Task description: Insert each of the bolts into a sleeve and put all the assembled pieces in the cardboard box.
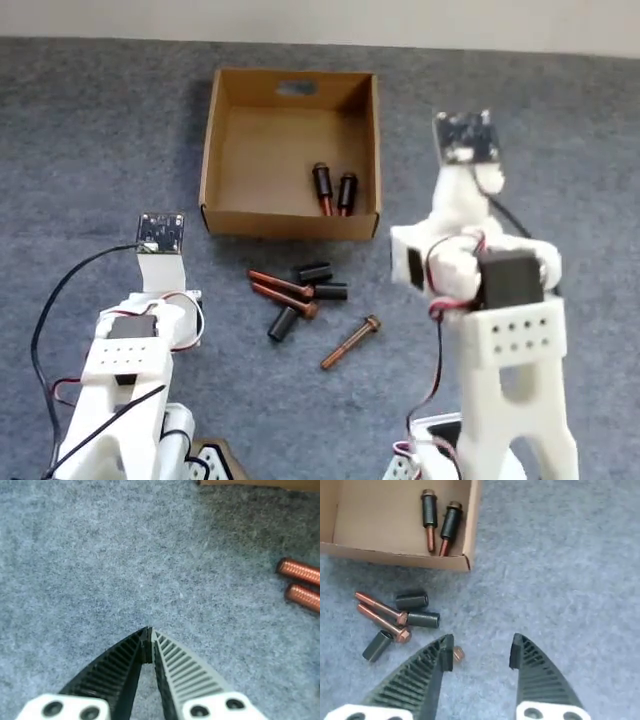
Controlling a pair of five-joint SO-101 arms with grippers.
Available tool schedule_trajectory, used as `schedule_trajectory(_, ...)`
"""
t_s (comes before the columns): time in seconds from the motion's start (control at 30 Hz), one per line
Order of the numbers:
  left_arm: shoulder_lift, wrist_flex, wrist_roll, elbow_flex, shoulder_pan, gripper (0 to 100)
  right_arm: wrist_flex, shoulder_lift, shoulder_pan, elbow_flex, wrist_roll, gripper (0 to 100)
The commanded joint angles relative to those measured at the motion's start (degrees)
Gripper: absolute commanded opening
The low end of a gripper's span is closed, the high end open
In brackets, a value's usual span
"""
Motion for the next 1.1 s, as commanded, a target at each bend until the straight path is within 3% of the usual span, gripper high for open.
schedule_trajectory(0.0,-0.9,-0.5,-0.3,-0.1,0.0,2,-5.0,-5.4,-1.1,6.3,0.5,18.2)
schedule_trajectory(0.33,-0.9,-0.5,-0.3,-0.1,0.0,2,-10.1,-7.5,-1.1,16.4,0.5,18.2)
schedule_trajectory(1.07,-0.9,-0.5,-0.3,-0.1,0.0,2,-10.2,-7.3,-1.1,16.7,0.6,18.2)
